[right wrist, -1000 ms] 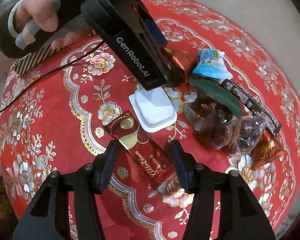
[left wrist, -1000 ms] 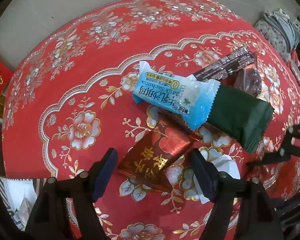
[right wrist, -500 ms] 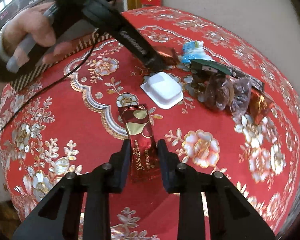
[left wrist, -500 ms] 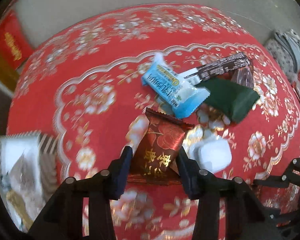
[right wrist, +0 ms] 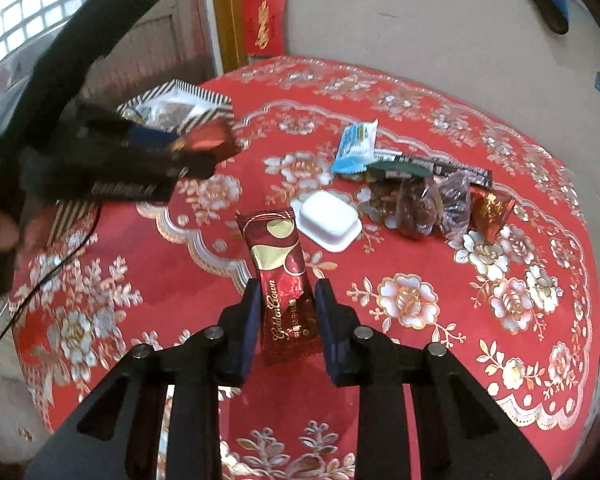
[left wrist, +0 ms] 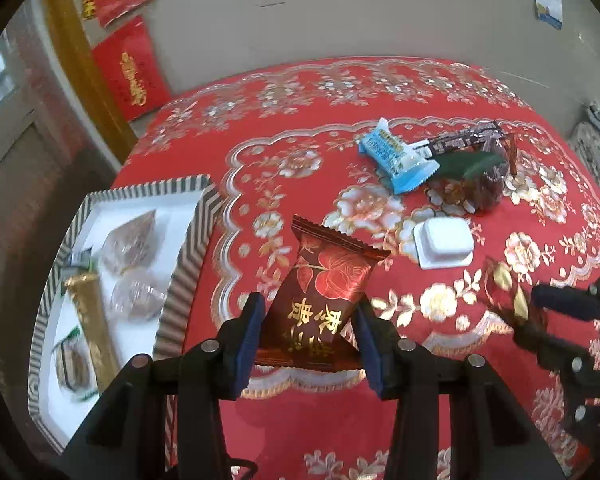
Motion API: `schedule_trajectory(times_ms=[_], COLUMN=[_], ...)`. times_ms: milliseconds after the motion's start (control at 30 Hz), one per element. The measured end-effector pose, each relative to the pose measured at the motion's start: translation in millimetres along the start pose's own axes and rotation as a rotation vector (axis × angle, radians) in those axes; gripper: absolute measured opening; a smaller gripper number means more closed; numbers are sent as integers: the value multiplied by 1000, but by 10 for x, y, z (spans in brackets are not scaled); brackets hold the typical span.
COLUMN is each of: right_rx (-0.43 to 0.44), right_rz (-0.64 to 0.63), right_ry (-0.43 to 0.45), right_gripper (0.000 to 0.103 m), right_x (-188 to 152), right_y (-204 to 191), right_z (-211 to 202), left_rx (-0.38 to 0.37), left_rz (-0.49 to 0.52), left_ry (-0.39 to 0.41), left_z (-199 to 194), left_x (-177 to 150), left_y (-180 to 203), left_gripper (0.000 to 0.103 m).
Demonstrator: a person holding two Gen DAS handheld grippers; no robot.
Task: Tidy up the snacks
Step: 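Grasp the red square candy with left tool while right grasps red Golden Crown bar, then carry the red candy and Golden Crown bar into the white tray and release both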
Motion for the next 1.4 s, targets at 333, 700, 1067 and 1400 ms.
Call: schedule_trajectory(times_ms=[333,700,1067,1400], right_rx=[-22,-27,-17,13], right_rz=[49,65,61,33], right_ry=[44,64,93,115], right_gripper=[25,25,25,25], right_x=[113,272,530,845], right_y=[-88,-199,-328,-534], right_z=[-12,38,112,238], left_rx=[26,29,35,76], left_rz=[-52,-86,-123,-168], left_ry=[52,72,101,130], left_z=[-196,-291,-430,-547], left_x=[-226,-274,-216,-116], left_y=[-187,-360,-573,-940], left_gripper=[45,45,45,45])
Point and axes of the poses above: each gripper's, at about its wrist camera, not at the fingertips, and z roughly the way its jaws point, y to its right, x to its top, the point moved 1 cm from there along z, roughly the way its jaws point, and after that the axes turned 14 degrees about -z, right-handed, at the moved point
